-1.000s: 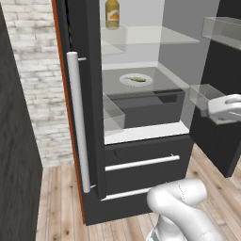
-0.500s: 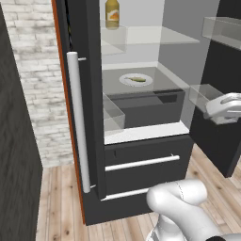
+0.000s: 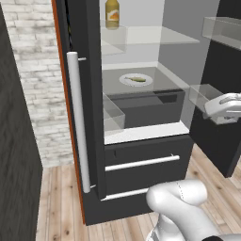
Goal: Retrieve the fish from the fridge and place it on the saucepan with marinade on the stove.
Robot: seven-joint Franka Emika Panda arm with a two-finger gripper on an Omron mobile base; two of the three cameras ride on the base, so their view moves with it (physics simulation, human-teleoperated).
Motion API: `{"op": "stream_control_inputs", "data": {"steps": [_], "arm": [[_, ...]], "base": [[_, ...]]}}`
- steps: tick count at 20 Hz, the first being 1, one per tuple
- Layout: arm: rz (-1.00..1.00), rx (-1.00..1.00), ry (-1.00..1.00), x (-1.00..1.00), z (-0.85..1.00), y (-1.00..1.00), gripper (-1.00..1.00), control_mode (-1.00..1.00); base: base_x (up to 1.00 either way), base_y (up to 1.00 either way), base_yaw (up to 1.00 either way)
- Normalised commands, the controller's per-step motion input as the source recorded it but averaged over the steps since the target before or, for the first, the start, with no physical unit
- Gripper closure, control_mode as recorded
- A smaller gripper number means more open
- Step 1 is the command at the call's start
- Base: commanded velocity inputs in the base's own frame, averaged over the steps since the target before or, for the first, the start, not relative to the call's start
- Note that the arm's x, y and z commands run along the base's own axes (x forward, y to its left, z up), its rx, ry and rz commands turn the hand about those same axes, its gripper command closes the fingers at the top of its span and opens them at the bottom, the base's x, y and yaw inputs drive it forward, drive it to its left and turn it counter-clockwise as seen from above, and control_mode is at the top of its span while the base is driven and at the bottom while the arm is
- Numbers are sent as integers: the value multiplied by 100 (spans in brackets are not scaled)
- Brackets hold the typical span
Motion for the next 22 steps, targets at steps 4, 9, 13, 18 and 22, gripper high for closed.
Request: {"op": "stream_control_inputs", "data": {"steps": [4, 9, 13, 18, 22], "arm": [[0, 0, 0, 0, 0, 0, -100, -100], [0, 0, 0, 0, 0, 0, -100, 100], [0, 0, 0, 0, 0, 0, -100, 100], [0, 0, 0, 0, 0, 0, -100, 100], [0, 0, 0, 0, 0, 0, -100, 100]], "base": [[0, 0, 0], [7, 0, 0], [50, 0, 0], [76, 0, 0], [74, 0, 0]]}}
